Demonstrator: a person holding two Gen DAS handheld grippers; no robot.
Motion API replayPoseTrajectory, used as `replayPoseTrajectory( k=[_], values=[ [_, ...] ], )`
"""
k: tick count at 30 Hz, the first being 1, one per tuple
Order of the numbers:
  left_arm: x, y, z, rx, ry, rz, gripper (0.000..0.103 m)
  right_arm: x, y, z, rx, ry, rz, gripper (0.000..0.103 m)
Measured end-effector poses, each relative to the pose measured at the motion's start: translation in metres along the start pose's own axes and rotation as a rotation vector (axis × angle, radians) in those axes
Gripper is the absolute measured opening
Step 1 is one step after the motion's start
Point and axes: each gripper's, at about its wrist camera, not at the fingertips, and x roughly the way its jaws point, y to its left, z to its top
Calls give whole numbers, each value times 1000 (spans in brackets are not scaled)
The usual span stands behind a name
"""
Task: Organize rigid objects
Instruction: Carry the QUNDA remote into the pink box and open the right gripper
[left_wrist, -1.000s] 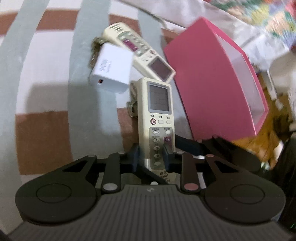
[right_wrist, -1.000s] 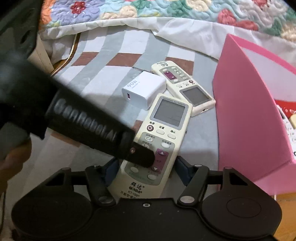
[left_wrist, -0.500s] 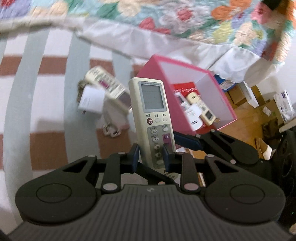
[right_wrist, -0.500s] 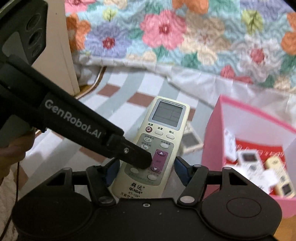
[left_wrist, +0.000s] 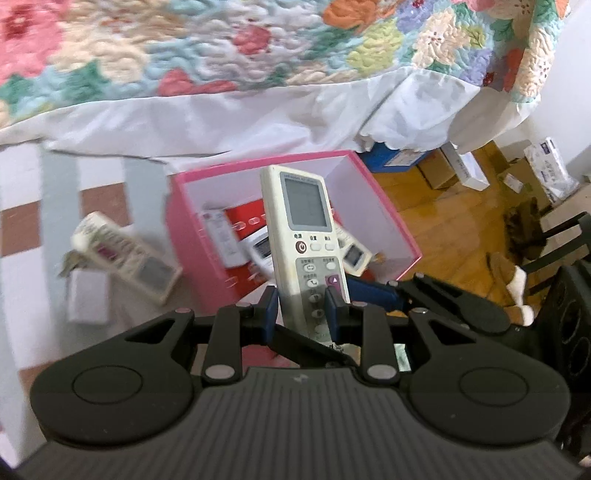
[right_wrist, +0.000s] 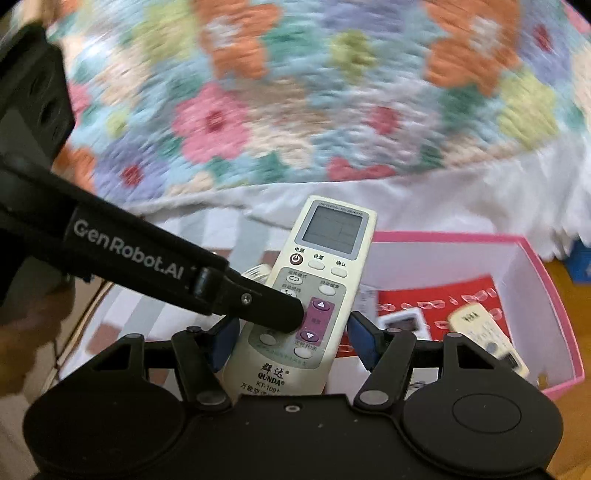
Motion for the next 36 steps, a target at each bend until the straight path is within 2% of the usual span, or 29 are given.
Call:
replayPoseTrajectory(
  k=[4, 8, 13, 16, 20, 22, 24, 27, 30, 34, 36],
  values=[
    [38, -9, 26, -14, 62, 1, 26, 17, -30, 9, 14, 63, -39, 69],
    [93, -16, 54, 9, 164, 22, 26, 48, -66, 16, 198, 172, -104, 69],
    [140, -20, 74, 75, 220, 51, 26, 77, -101, 11, 379, 211, -135, 69],
    [156, -16, 72, 69, 242, 48, 26, 89, -111, 6, 398, 246, -129, 69],
    [171, -2, 66, 4, 253, 36, 26, 101, -118, 0, 364, 289, -109, 70],
    [175, 2, 61, -1, 283, 89, 26, 104, -115, -3, 326, 306, -133, 72],
    [169, 3, 59, 24, 282, 155, 26, 97, -103, -6, 228, 287, -185, 76],
    [140, 7, 58, 55, 242, 150, 30, 76, -85, -13, 122, 221, -227, 76],
    [105, 10, 56, 82, 196, 136, 32, 51, -64, -15, 69, 133, -175, 76],
    [50, 12, 45, 135, 135, 172, 35, 19, -34, -9, 10, 26, -70, 76],
    [27, 16, 41, 139, 114, 189, 37, 9, -20, -3, -6, 8, -8, 76]
  ],
)
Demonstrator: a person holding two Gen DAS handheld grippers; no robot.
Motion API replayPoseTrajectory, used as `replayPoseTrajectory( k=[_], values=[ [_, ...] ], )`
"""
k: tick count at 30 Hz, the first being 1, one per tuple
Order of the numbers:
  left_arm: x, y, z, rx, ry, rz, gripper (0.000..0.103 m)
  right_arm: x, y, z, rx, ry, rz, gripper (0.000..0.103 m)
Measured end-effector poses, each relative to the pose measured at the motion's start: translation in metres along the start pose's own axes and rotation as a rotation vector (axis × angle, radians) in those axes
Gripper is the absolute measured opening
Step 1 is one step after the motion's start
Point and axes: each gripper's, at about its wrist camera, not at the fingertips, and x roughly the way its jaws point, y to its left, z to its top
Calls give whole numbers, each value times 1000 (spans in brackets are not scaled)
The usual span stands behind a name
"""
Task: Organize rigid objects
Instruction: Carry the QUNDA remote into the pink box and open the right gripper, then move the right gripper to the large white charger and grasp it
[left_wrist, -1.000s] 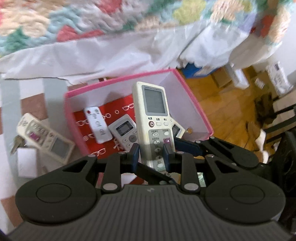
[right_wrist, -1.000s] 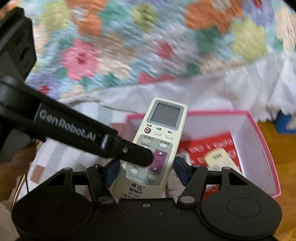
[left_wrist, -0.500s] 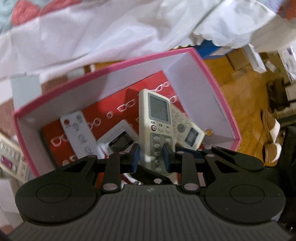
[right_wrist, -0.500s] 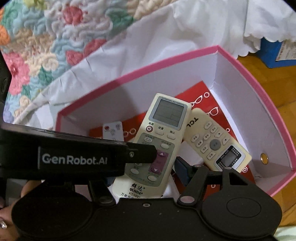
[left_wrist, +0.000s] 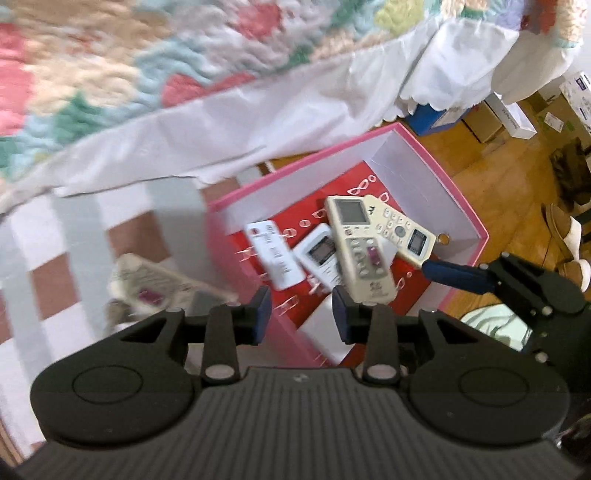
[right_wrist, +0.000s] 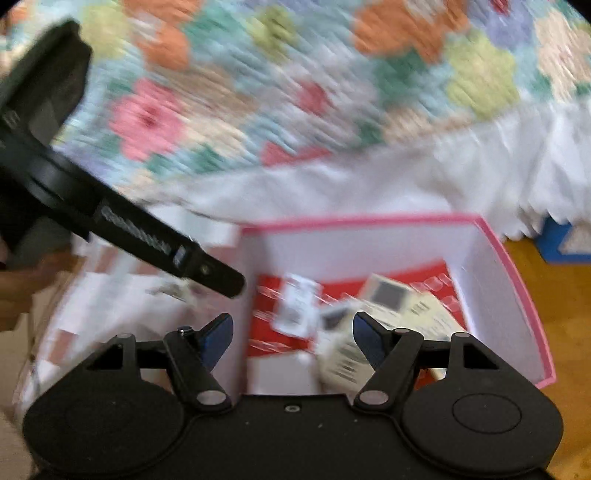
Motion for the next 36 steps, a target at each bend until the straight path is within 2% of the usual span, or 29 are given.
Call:
replayPoseTrajectory(
  k=[6, 11, 14, 16, 20, 22, 25, 27, 29, 31, 36],
  values=[
    [-54, 35, -30, -51, -43, 53, 41, -5, 64, 7, -122, -2, 159, 76],
    [-70, 70, -61, -116, -80, 104, 41, 14, 99, 1, -142, 14, 245, 76],
    [-65, 93, -81, -161, -100, 86, 41, 34, 112, -8, -158, 30, 264, 76],
    [-58, 107, -93, -197, -112, 72, 41, 52, 118, -16, -160, 56, 225, 76],
    [-37, 126, -110, -221, -152, 59, 41, 83, 136, -32, -272, 74, 176, 76],
    [-21, 135, -117, -191, -190, 56, 41, 97, 137, -34, -235, 72, 185, 76],
    [10, 157, -127, -234, -190, 18, 41, 121, 140, -37, -198, 88, 161, 76],
    [30, 170, -132, -276, -174, 12, 39, 140, 143, -42, -216, 95, 115, 76],
    [44, 176, -134, -279, -190, 33, 38, 158, 144, -48, -221, 112, 68, 76],
    [54, 179, -134, -293, -207, 14, 37, 174, 143, -52, -203, 127, 29, 76],
    [66, 181, -134, -338, -205, -71, 29, 185, 141, -58, -188, 108, 53, 75]
  ],
)
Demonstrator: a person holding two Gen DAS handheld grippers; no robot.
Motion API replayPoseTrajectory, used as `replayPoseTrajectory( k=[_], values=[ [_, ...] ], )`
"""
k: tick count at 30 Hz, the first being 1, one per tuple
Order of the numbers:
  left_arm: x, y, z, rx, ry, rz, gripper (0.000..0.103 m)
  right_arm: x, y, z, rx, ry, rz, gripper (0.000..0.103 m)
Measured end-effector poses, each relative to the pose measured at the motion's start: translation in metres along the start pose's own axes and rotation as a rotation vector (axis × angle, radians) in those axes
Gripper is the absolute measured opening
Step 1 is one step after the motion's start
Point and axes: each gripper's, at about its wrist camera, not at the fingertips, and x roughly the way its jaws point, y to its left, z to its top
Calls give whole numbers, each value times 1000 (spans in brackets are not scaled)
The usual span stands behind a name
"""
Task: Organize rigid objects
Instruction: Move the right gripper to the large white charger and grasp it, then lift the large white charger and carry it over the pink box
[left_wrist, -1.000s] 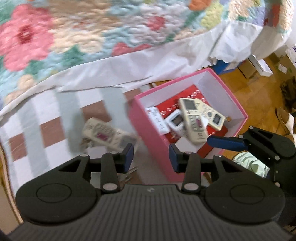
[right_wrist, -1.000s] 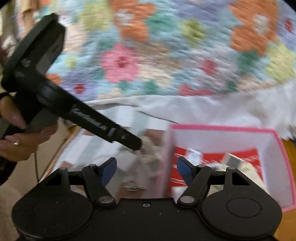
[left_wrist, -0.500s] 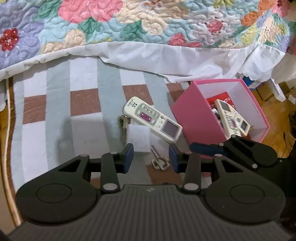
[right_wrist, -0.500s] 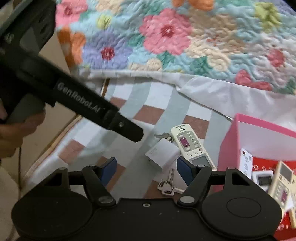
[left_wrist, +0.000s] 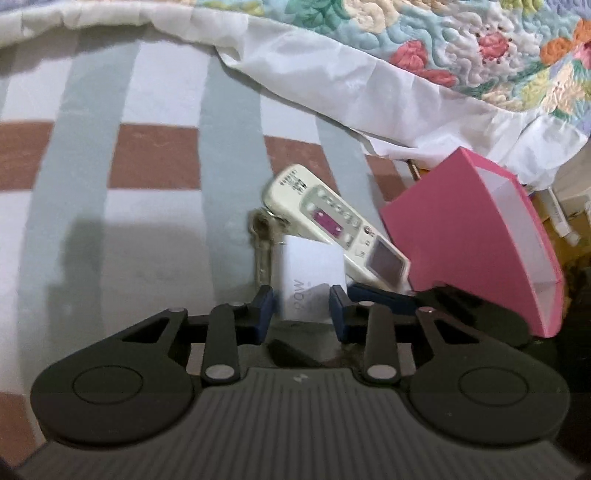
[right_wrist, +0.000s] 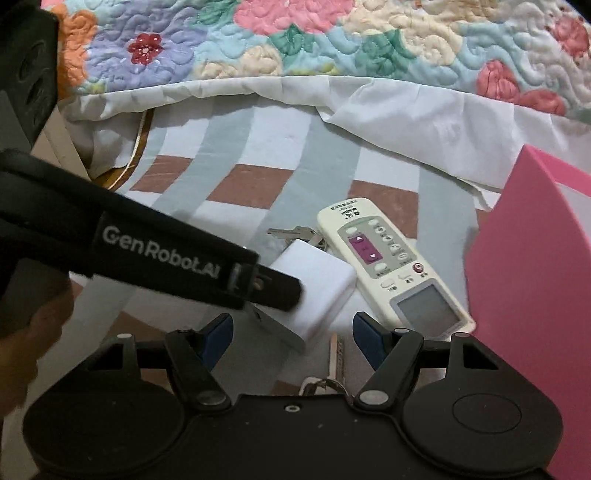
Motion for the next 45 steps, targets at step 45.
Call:
replayPoseTrajectory(
  k=[45],
  values=[
    [-111, -101, -37, 61, -41, -44, 32, -151, 2, -24, -73, -186, 5, 61]
  ],
)
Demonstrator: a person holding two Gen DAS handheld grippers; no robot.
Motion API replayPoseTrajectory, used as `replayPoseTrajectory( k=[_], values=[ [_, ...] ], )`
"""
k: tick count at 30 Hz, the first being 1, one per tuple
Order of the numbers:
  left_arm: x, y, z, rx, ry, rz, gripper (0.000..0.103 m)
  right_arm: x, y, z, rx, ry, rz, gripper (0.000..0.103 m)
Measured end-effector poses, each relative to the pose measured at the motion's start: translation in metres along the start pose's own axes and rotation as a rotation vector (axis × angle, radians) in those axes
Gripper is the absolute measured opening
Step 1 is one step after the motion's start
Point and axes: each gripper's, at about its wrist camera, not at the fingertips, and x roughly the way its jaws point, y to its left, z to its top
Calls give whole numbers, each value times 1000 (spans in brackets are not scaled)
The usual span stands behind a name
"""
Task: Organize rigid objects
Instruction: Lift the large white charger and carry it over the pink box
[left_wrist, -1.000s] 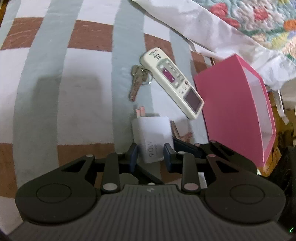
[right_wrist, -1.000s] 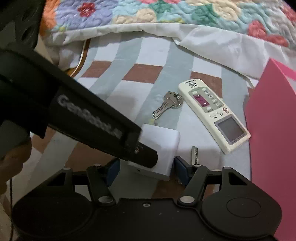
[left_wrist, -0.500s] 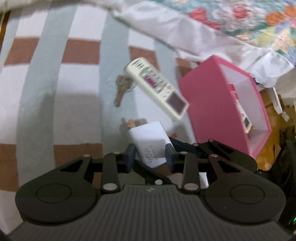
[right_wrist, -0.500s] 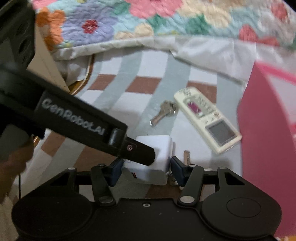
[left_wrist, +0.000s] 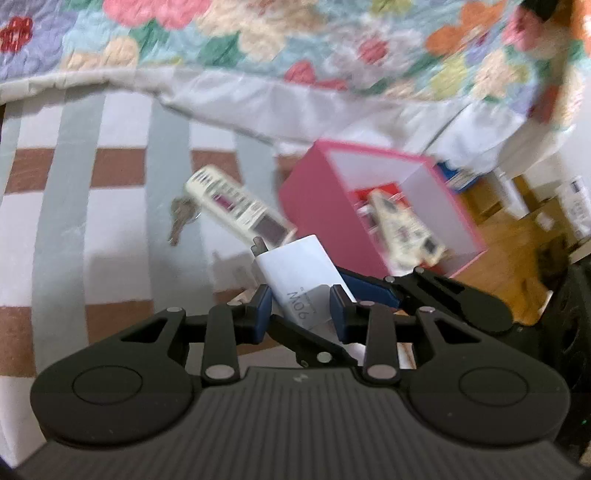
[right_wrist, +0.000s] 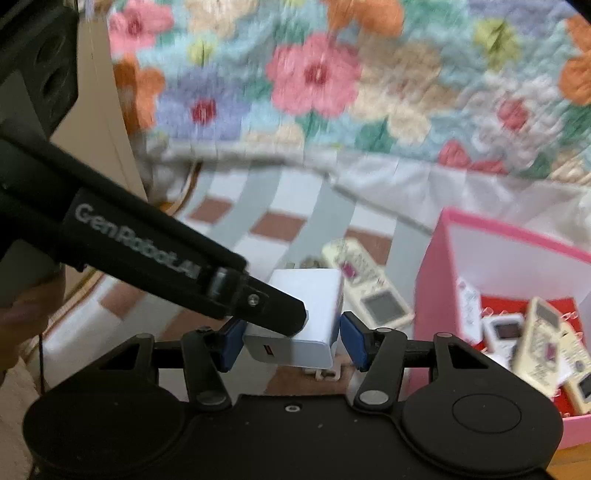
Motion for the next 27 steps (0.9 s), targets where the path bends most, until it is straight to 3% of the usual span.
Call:
replayPoseTrajectory(
  k=[2, 7, 15, 21, 27],
  values=[
    [-8, -9, 5, -5, -14, -25, 33, -15, -4, 3, 2, -45, -12, 61],
    [-9, -50, 24, 103, -40, -20, 32, -34, -24, 16, 10, -91, -54, 61],
    [11, -108, 65, 196, 37, 17, 33, -55, -72, 27, 114, -147, -85, 61],
    [73, -125, 80, 202, 126, 28, 33, -35, -116, 21, 183, -39, -110, 61],
    [134, -124, 89, 201, 224, 107, 32, 12, -155, 12, 313, 80, -61, 61]
  ],
)
